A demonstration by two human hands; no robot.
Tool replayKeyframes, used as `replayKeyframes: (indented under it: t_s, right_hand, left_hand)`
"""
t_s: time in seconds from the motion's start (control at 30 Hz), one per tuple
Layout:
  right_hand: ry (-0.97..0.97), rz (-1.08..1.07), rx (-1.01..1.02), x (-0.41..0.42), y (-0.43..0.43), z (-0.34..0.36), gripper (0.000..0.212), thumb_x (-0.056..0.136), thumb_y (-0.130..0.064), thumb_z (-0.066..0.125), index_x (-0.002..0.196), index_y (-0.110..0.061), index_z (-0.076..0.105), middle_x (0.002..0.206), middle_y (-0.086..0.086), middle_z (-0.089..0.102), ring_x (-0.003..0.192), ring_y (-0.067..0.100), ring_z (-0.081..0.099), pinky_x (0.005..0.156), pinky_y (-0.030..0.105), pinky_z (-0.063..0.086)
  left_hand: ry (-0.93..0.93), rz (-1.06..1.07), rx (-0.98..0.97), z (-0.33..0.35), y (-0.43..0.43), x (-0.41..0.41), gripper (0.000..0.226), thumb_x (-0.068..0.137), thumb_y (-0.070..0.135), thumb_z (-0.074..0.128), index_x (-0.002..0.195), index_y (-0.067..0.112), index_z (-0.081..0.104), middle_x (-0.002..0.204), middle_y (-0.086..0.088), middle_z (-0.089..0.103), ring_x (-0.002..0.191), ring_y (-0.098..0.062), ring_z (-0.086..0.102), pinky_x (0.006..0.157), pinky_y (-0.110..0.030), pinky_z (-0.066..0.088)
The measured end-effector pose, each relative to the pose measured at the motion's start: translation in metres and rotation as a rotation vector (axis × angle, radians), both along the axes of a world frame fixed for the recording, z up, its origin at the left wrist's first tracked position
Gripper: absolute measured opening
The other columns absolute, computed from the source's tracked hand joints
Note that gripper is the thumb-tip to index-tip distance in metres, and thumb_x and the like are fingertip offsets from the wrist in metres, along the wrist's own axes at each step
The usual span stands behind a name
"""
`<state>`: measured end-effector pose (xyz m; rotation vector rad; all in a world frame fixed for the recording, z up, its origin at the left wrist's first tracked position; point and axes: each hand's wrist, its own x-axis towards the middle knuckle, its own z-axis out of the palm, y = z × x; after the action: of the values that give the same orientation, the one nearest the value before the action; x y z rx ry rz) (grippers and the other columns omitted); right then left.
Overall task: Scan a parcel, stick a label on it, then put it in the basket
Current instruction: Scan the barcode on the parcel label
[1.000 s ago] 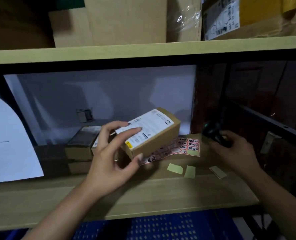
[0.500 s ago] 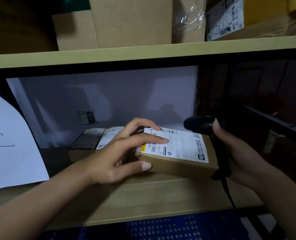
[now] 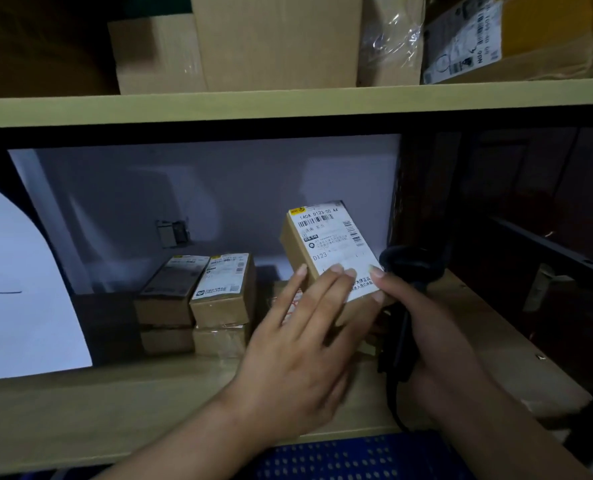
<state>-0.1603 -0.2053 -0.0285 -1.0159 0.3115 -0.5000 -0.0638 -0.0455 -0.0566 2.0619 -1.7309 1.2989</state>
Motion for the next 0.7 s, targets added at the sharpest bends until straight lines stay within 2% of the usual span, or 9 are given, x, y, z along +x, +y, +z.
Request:
replayKeyframes:
  t_s: [0.03,0.13,0.2,0.27,0.3,0.37,0.47,0.57,0.7]
  right_hand:
    - [-0.006,-0.014,-0.015,-0.002,0.005,0.001,0.033,0.091,-0.023,0.078,0.12,-0.008,0.081,0.113,0.016,0.085,0.092,0.025,0.084,0.07,0.036,0.066]
    - [0.021,-0.034,-0.089,-0.005,0.017,0.002,0.035,0.094,-0.028,0.076,0.124,-0.01,0.079,0.115,0.012,0.085,0.105,0.028,0.083,0.095,0.048,0.063]
    - [0.035,-0.153,-0.174,-0.007,0.02,-0.001,0.039,0.092,-0.038,0.076,0.124,-0.016,0.078,0.11,0.005,0.087,0.1,0.026,0.083,0.097,0.046,0.061]
    - [0.038,-0.329,-0.31,-0.013,0.019,0.004,0.042,0.082,-0.054,0.08,0.114,-0.026,0.078,0.092,-0.003,0.086,0.082,0.023,0.082,0.086,0.046,0.062]
    - [0.038,-0.382,-0.342,-0.02,0.017,0.01,0.04,0.078,-0.057,0.079,0.104,-0.027,0.075,0.076,-0.004,0.079,0.064,0.021,0.074,0.072,0.044,0.059]
    - [-0.003,-0.357,-0.321,-0.033,0.014,0.024,0.036,0.085,-0.05,0.074,0.091,-0.017,0.06,0.055,0.002,0.053,0.041,0.018,0.046,0.05,0.033,0.04]
    - [-0.027,-0.105,-0.221,-0.048,0.026,0.044,0.035,0.092,-0.035,0.069,0.088,-0.006,0.05,0.046,0.005,0.044,0.03,0.018,0.032,0.042,0.019,0.032]
    - [-0.036,0.04,-0.205,-0.05,0.048,0.055,0.035,0.083,-0.033,0.07,0.082,-0.002,0.052,0.052,0.013,0.049,0.026,0.017,0.031,0.041,0.017,0.035]
    - [0.007,0.079,-0.243,-0.039,0.062,0.052,0.041,0.09,-0.033,0.069,0.075,-0.001,0.047,0.045,0.007,0.045,0.026,0.017,0.03,0.038,0.017,0.033]
  left_hand:
    - [-0.018,0.016,-0.046,-0.003,-0.001,0.002,0.073,0.092,0.032,0.067,0.16,0.016,0.046,0.162,-0.021,0.051,0.158,-0.036,0.043,0.125,-0.061,0.041]
    - [-0.042,-0.068,-0.197,-0.008,-0.002,0.017,0.047,0.103,0.015,0.061,0.149,0.01,0.056,0.148,-0.02,0.065,0.148,-0.039,0.055,0.119,-0.062,0.048]
    - [-0.066,-0.128,-0.258,-0.012,0.003,0.028,0.036,0.112,0.01,0.051,0.145,0.005,0.063,0.14,-0.019,0.071,0.143,-0.041,0.06,0.118,-0.063,0.049]
    - [-0.113,-0.133,-0.272,-0.018,0.011,0.04,0.033,0.112,0.01,0.054,0.14,0.005,0.069,0.137,-0.017,0.074,0.14,-0.04,0.062,0.117,-0.063,0.051]
    - [-0.147,-0.123,-0.266,-0.022,0.016,0.047,0.032,0.109,0.011,0.061,0.139,0.006,0.071,0.137,-0.015,0.075,0.139,-0.039,0.063,0.116,-0.062,0.052]
    - [-0.217,-0.105,-0.237,-0.03,0.023,0.059,0.036,0.103,0.012,0.07,0.139,0.01,0.071,0.137,-0.01,0.075,0.139,-0.035,0.064,0.114,-0.058,0.054]
    - [-0.29,-0.107,-0.189,-0.041,0.03,0.07,0.033,0.115,0.012,0.051,0.14,0.015,0.071,0.14,-0.004,0.074,0.142,-0.029,0.062,0.117,-0.047,0.05]
    - [-0.303,-0.129,-0.136,-0.048,0.033,0.074,0.038,0.118,0.012,0.041,0.14,0.015,0.072,0.141,-0.004,0.074,0.143,-0.029,0.061,0.118,-0.043,0.049]
    - [-0.282,-0.163,-0.11,-0.049,0.033,0.074,0.039,0.117,0.011,0.04,0.139,0.013,0.072,0.14,-0.006,0.074,0.142,-0.031,0.062,0.118,-0.044,0.05]
